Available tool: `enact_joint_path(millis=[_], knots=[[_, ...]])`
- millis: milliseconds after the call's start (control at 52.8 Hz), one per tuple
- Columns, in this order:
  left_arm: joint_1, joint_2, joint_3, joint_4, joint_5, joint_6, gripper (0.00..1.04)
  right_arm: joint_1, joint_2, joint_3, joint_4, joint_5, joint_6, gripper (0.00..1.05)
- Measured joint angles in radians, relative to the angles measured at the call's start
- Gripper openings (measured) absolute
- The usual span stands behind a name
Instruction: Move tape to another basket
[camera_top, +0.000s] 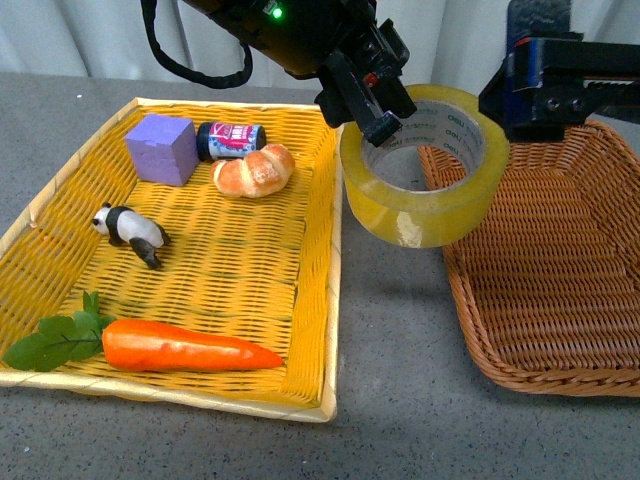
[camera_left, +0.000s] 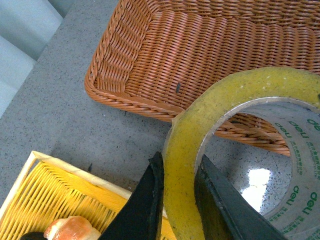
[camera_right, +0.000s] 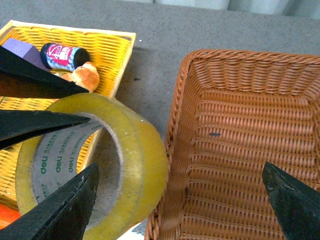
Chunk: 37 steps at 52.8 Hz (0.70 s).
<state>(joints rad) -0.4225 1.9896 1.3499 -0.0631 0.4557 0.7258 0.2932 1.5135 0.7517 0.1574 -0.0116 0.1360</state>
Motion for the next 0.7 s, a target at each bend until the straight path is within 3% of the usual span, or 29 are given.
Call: enact_joint_path(millis=[701], knots=[[0.000,0.000,0.000,0.000,0.000,0.000,0.15,0.030,0.129,0.087,-0.092,0.040,0.099,0.95]])
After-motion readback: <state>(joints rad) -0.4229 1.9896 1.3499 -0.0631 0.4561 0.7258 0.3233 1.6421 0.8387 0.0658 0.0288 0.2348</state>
